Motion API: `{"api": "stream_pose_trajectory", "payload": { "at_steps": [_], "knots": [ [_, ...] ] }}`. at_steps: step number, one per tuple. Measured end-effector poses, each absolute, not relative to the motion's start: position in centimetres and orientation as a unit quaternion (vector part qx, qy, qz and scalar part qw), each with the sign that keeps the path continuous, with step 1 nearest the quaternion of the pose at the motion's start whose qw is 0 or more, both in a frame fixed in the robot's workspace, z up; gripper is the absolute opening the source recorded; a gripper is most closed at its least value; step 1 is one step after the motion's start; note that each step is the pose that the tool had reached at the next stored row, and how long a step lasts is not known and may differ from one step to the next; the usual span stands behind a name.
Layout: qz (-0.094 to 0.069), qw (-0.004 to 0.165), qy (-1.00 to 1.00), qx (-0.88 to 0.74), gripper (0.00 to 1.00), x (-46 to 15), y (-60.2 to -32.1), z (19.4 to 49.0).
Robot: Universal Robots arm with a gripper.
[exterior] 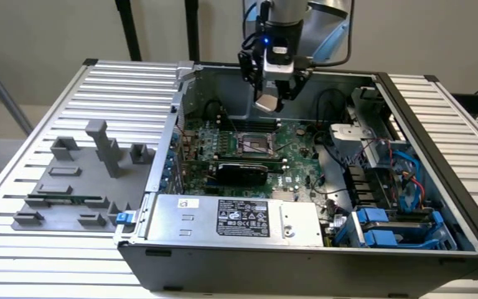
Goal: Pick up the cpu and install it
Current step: 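Place the cpu into insertion slot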
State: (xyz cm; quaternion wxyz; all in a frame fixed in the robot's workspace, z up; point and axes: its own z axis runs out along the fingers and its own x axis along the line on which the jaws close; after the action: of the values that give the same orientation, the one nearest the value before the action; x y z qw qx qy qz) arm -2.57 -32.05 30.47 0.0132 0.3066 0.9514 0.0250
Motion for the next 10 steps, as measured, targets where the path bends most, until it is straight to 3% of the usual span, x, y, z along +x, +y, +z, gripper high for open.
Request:
{"api": "stream_pose_trajectory", "payload": {
  "at_steps": [10],
  "knots": [
    [0.024, 0.015, 0.92, 0.392, 0.55, -2.57, -32.05, 30.02]
  ]
}}
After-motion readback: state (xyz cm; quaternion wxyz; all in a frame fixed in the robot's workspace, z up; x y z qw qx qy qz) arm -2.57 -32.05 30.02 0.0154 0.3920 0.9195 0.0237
